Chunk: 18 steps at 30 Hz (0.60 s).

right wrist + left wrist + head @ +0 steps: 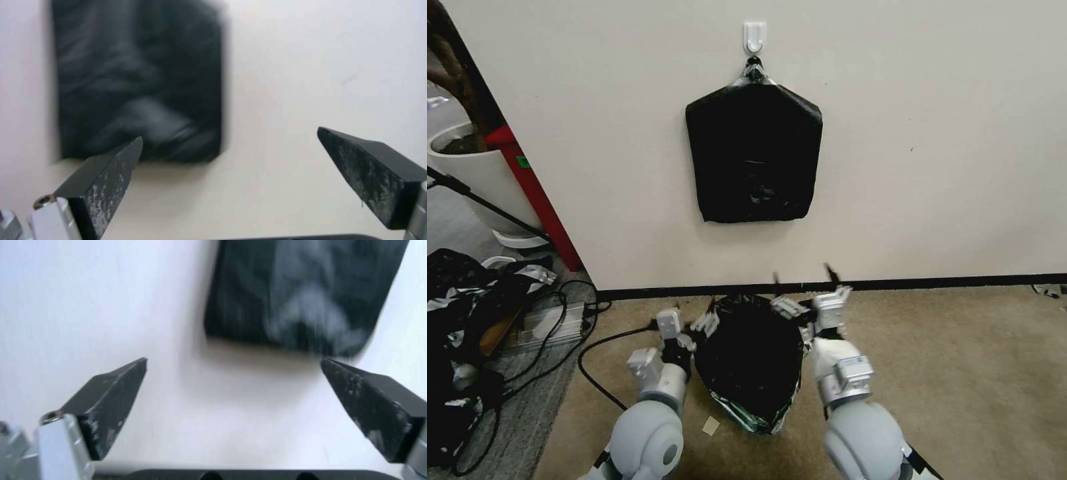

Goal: Place a trash bag onto the trash bin.

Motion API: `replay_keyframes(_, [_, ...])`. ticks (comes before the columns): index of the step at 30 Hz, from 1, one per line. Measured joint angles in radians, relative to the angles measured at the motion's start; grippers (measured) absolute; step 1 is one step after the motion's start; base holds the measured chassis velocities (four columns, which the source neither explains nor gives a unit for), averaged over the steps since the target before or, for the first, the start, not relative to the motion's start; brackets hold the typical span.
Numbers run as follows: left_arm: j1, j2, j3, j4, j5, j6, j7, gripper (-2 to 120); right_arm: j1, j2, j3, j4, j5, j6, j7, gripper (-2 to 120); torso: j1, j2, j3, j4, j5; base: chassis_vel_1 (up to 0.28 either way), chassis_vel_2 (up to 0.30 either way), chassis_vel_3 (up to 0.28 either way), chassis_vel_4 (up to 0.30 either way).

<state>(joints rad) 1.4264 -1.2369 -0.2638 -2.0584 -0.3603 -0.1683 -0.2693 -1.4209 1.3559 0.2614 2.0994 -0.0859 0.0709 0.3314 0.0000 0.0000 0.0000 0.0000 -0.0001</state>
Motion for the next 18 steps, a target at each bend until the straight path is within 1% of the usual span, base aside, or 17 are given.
replay_keyframes(1, [0.005, -0.014, -0.028, 0.0, 0.02, -0.032, 0.025, 99, -0.022, 0.034, 0.058, 0.011, -0.017, 0.026, -0.013, 100, 0.0, 0.0, 0.0, -0.0001, 0.0001, 0.0, 0.0, 0.0, 0.0])
replay_keyframes(2, [0.01, -0.019, -0.044, 0.001, 0.029, -0.045, 0.038, 100, -0.037, 0.054, 0.09, 0.023, -0.028, 0.04, -0.021, 100, 0.0, 0.0, 0.0, -0.0001, 0.0003, 0.0, 0.0, 0.0, 0.0])
replay_keyframes(3, [0.01, -0.019, -0.044, 0.001, 0.029, -0.045, 0.038, 100, -0.037, 0.054, 0.09, 0.023, -0.028, 0.04, -0.021, 100, 0.0, 0.0, 0.0, -0.0001, 0.0003, 0.0, 0.0, 0.0, 0.0])
replay_keyframes(4, [0.015, -0.024, -0.059, 0.001, 0.036, -0.056, 0.052, 100, -0.048, 0.071, 0.115, 0.031, -0.037, 0.054, -0.029, 100, 0.0, 0.0, 0.0, 0.0, -0.0001, 0.0, 0.0, 0.0, 0.0])
replay_keyframes(6, [0.022, -0.03, -0.111, 0.004, 0.045, -0.087, 0.111, 100, -0.081, 0.126, 0.222, 0.038, -0.095, 0.138, -0.08, 100, 0.0, 0.0, 0.0, 0.0, 0.0, 0.0, 0.0, 0.0, 0.0])
replay_keyframes(7, [0.022, -0.03, -0.111, 0.004, 0.045, -0.087, 0.111, 100, -0.081, 0.126, 0.222, 0.038, -0.095, 0.138, -0.08, 100, 0.0, 0.0, 0.0, 0.0, 0.0, 0.0, 0.0, 0.0, 0.0])
replay_keyframes(8, [0.022, -0.03, -0.13, 0.005, 0.045, -0.092, 0.14, 100, -0.091, 0.143, 0.262, 0.033, -0.114, 0.175, -0.123, 100, 0.0, 0.0, 0.0, -0.0003, -0.0001, 0.0, 0.0, 0.0, 0.0])
replay_keyframes(9, [0.023, -0.031, -0.138, 0.006, 0.045, -0.094, 0.154, 100, -0.097, 0.152, 0.28, 0.028, -0.125, 0.198, -0.157, 100, 0.0, 0.0, 0.0, -0.0003, 0.0002, 0.0, 0.0, 0.0, 0.0])
replay_keyframes(13, [0.023, -0.031, -0.143, 0.006, 0.043, -0.094, 0.161, 100, -0.099, 0.157, 0.29, 0.025, -0.131, 0.212, -0.178, 100, 0.0, 0.0, 0.0, 0.0001, 0.0001, 0.0, 0.0, 0.0, 0.0])
replay_keyframes(18, [0.022, -0.031, -0.142, 0.006, 0.04, -0.092, 0.161, 100, -0.098, 0.157, 0.289, 0.024, -0.131, 0.212, -0.179, 100, 0.0, 0.0, 0.0, 0.0, 0.0001, 0.0, 0.0, 0.0, 0.0])
